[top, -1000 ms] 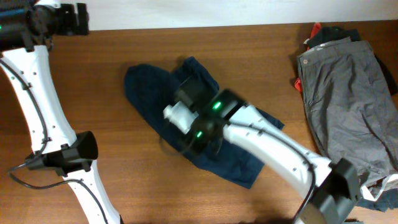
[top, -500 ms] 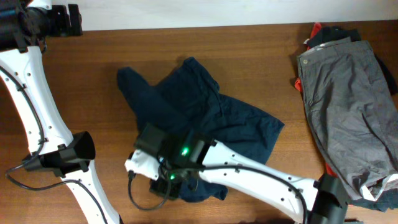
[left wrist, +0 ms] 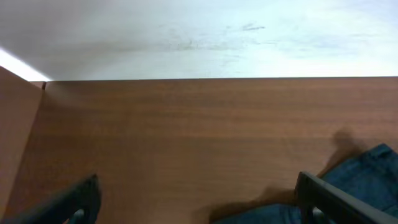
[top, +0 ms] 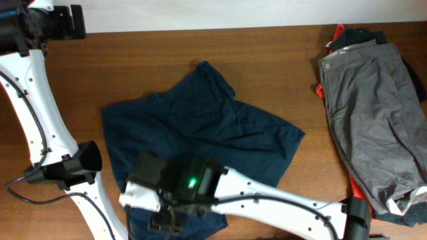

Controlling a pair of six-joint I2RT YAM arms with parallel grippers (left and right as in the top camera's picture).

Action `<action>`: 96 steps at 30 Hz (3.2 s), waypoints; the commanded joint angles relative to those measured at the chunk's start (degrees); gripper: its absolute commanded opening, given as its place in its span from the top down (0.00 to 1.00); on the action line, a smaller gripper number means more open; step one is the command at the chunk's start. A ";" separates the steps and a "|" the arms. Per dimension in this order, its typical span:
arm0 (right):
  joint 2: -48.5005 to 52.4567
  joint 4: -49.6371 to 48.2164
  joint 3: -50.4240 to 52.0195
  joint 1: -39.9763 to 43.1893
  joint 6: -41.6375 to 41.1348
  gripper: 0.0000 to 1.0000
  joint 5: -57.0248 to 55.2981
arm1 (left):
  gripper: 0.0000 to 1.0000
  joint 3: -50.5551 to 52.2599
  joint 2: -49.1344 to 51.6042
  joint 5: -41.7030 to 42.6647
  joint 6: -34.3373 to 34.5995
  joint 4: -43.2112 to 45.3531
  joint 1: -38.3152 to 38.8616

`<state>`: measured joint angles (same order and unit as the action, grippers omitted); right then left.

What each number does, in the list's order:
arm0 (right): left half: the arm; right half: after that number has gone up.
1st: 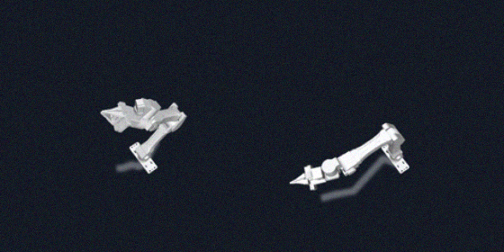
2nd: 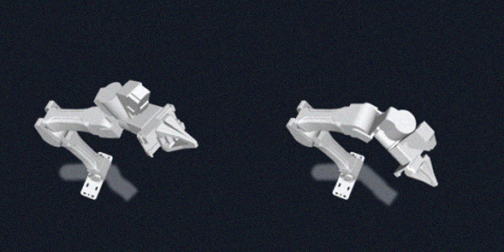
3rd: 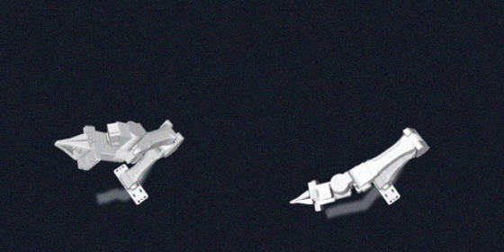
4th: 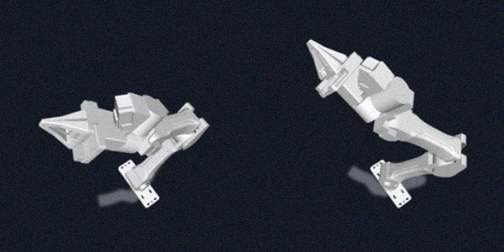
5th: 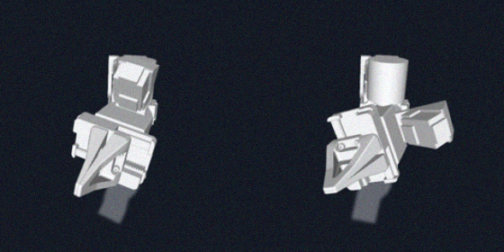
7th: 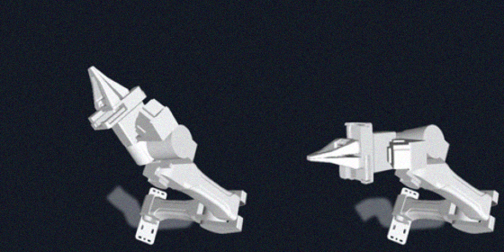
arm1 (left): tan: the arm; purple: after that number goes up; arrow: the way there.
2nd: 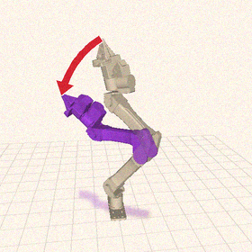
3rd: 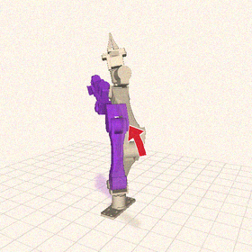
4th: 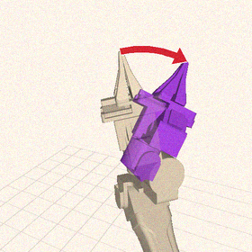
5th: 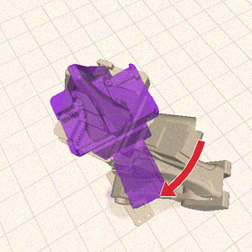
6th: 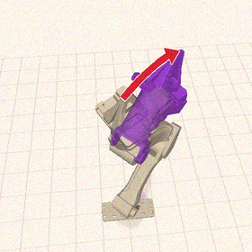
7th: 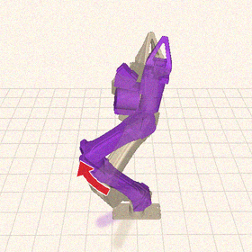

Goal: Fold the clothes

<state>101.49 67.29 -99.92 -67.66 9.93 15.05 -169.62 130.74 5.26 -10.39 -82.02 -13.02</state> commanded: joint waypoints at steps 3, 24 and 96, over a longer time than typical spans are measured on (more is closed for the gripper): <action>-3.82 -1.29 -1.79 12.20 -9.68 0.30 -16.48 | 0.01 -0.90 0.04 3.61 -0.37 -0.46 -0.48; 1.75 -0.31 18.36 55.78 -30.40 0.26 -18.73 | 0.01 13.29 5.20 10.54 -22.69 6.54 21.64; 20.96 -52.94 29.16 65.48 -23.65 0.96 -17.22 | 0.98 -1.22 30.27 -5.70 7.37 18.62 20.52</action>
<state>116.92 17.43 -72.18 -2.33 -13.54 -2.70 -169.84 160.75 2.74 -8.82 -63.72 11.00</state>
